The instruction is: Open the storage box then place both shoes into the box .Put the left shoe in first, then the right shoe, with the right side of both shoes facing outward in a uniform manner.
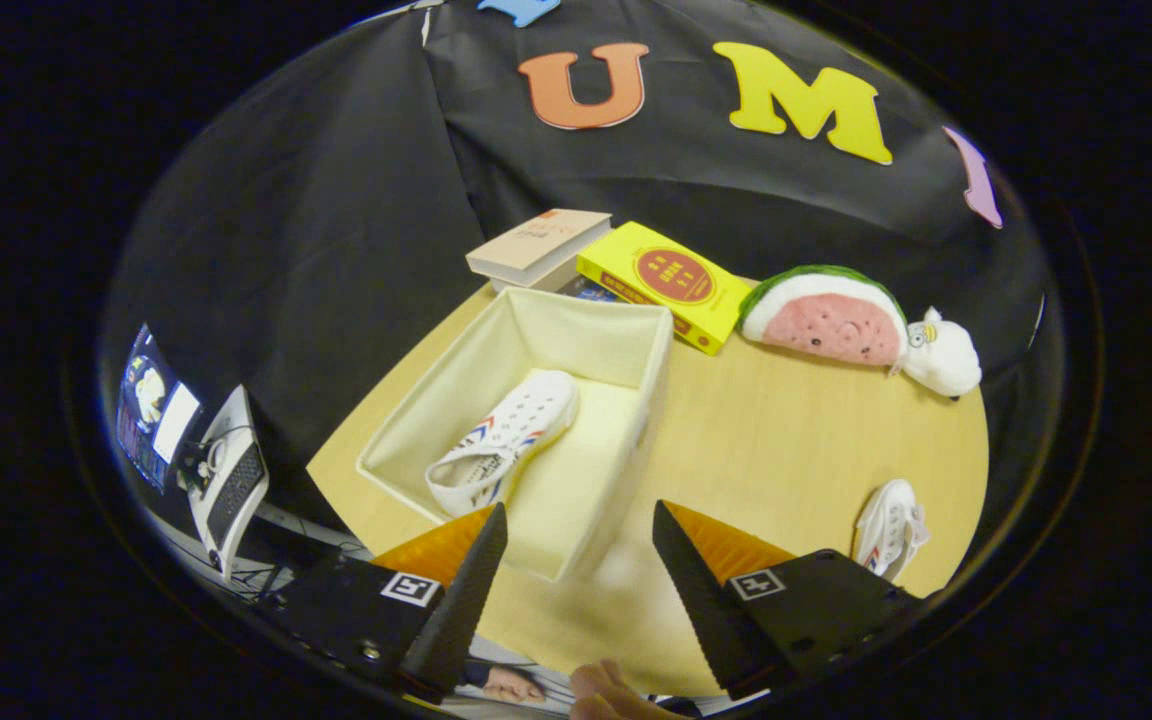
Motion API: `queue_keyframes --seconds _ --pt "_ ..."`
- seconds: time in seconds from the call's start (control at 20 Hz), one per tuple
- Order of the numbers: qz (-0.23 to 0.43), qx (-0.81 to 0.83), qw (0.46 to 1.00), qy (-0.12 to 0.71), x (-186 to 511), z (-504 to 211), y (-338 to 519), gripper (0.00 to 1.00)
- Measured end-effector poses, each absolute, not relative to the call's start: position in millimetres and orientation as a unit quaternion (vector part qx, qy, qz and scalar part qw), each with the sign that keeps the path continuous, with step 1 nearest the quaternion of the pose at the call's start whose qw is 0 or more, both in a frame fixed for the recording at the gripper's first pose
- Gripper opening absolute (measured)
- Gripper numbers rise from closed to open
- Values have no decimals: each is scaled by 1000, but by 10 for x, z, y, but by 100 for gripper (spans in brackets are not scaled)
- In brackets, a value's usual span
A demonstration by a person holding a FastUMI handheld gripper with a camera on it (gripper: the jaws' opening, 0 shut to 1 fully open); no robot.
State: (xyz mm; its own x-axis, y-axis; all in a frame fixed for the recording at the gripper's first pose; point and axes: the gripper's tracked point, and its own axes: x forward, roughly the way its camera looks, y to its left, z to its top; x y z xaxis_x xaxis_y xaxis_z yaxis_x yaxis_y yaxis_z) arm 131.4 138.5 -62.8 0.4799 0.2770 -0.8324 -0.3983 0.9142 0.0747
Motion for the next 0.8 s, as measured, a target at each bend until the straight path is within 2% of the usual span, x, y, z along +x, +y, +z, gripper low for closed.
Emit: queue_keyframes --seconds 0.15,0.45,0.8 --pt "139 -111 856 485 1341 -803 797 96" --pt "70 -66 852 514 1363 -1046 -185 96" --pt "-5 -67 860 506 1461 -1256 -1214 96"
